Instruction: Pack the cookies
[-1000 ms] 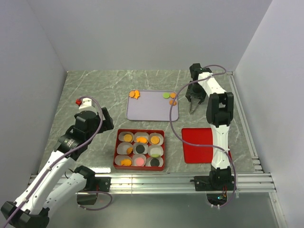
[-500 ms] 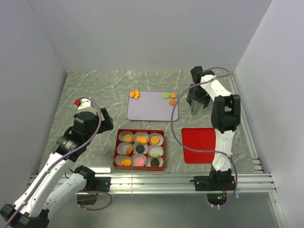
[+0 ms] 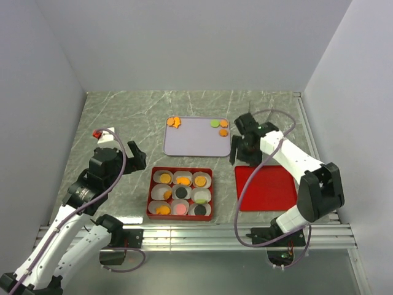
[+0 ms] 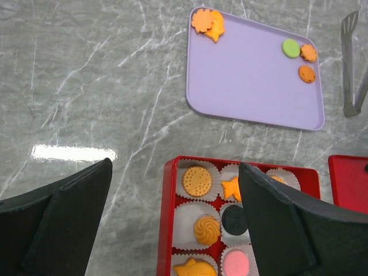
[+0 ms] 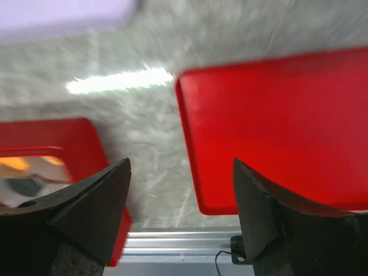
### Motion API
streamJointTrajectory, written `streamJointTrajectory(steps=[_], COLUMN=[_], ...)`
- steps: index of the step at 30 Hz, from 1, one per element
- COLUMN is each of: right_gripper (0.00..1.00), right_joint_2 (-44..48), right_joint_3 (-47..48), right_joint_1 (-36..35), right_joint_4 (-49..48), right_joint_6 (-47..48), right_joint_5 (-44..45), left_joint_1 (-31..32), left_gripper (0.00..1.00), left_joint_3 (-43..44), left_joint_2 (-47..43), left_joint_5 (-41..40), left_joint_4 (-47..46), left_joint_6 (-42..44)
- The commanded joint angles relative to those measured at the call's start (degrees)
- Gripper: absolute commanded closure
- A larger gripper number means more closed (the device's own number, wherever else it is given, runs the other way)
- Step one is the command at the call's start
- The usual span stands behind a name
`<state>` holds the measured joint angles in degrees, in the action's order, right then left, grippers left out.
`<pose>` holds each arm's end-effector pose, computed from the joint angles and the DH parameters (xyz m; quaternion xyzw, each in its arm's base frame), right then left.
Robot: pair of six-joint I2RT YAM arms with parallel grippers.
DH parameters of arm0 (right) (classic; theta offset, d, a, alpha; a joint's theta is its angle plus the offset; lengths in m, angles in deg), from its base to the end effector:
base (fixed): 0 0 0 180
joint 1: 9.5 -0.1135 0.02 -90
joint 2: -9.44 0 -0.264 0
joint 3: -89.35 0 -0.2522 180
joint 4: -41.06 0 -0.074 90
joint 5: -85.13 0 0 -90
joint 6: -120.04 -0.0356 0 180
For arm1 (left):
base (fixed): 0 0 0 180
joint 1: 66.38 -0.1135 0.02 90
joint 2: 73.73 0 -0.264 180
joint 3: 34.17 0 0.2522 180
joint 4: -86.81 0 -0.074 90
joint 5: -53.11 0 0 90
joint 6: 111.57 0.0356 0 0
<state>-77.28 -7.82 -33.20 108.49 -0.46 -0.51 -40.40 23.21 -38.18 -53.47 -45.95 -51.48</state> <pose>0.2681 0.1147 0.2562 0.0646 0.9839 0.0405 0.1615 0.1276 -0.0509 0.3144 -0.1057 0.8333 -0.1401 0.5242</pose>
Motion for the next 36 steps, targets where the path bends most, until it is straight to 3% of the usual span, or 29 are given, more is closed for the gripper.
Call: streamJointTrajectory(steps=[1, 15, 20, 29, 36], right_gripper=[0.25, 0.47, 0.49, 0.77, 0.99], right_joint_2=[0.2, -8.8, -11.0, -13.0, -8.9], right_joint_3=[-5.5, -11.4, -11.6, -13.0, -13.0], right_joint_1=[-0.7, -4.1, -6.3, -7.6, -8.1], right_joint_4=[-4.6, -14.0, -14.0, -14.5, -13.6], right_joint_6=[-1.5, 2.8, 3.0, 3.2, 4.7], right_joint_5=[-3.3, -5.0, -2.0, 0.3, 1.4], left_joint_1=[0.1, 0.1, 0.1, 0.1, 0.2], left_gripper=[0.03, 0.05, 0.05, 0.05, 0.05], left_joint_3=[0.7, 1.1, 0.9, 1.3, 1.1], left_joint_2=[0.2, 0.1, 0.0, 0.7, 0.0], left_joint_5=[0.1, -2.8, -3.9, -5.5, -5.8], left_joint_4=[-1.5, -0.3, -0.3, 0.4, 0.5], left_joint_6=[0.6, -0.5, -0.9, -1.6, -1.8])
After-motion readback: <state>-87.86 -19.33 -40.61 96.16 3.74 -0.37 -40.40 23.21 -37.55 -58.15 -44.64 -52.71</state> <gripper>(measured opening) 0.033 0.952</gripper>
